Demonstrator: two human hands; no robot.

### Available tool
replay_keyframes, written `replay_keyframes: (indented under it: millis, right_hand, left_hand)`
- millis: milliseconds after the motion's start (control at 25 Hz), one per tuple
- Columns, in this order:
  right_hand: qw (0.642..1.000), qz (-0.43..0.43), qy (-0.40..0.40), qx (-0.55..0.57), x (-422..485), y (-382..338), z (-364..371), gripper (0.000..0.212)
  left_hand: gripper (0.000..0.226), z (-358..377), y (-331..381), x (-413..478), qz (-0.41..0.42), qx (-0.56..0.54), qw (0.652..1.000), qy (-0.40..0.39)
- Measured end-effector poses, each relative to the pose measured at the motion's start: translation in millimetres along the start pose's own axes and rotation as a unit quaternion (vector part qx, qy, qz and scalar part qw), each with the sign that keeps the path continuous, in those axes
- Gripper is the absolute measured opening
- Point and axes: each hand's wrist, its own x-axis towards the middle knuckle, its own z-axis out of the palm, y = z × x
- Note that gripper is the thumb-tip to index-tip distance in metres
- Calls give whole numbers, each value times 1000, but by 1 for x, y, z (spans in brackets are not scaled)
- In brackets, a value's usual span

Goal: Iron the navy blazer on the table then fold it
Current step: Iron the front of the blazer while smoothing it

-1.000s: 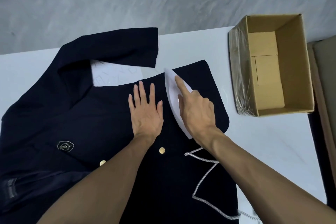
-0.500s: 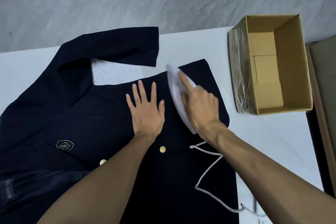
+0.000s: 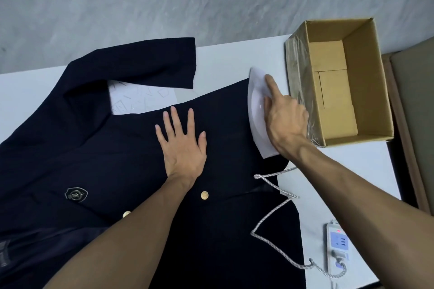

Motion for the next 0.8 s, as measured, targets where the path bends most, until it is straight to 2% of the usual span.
replay_keyframes:
  millis: [80, 200, 320, 480, 680, 800]
  right_hand:
    - [1000, -4, -5, 12, 0, 1, -5, 50]
    - [997, -71, -18, 32, -22, -19, -3, 50]
    - [992, -116, -44, 0, -40, -37, 10, 51]
    - [997, -73, -11, -17, -21, -24, 12, 54]
    - [1000, 4, 4, 25, 4, 4, -4, 48]
    - [999, -9, 3, 41, -2, 5, -11, 49]
  left_hand:
    - [64, -1, 1, 0, -1, -2, 1000, -3]
    - [63, 0, 0, 0, -1, 0, 1000, 1]
    - [62, -1, 0, -1, 2, -1, 1000, -1]
    - [62, 0, -1, 0, 2, -5, 1000, 1]
    - [64, 1, -1, 1, 0, -7, 1000, -5]
    - [63, 0, -1, 0, 0, -12, 1000, -9]
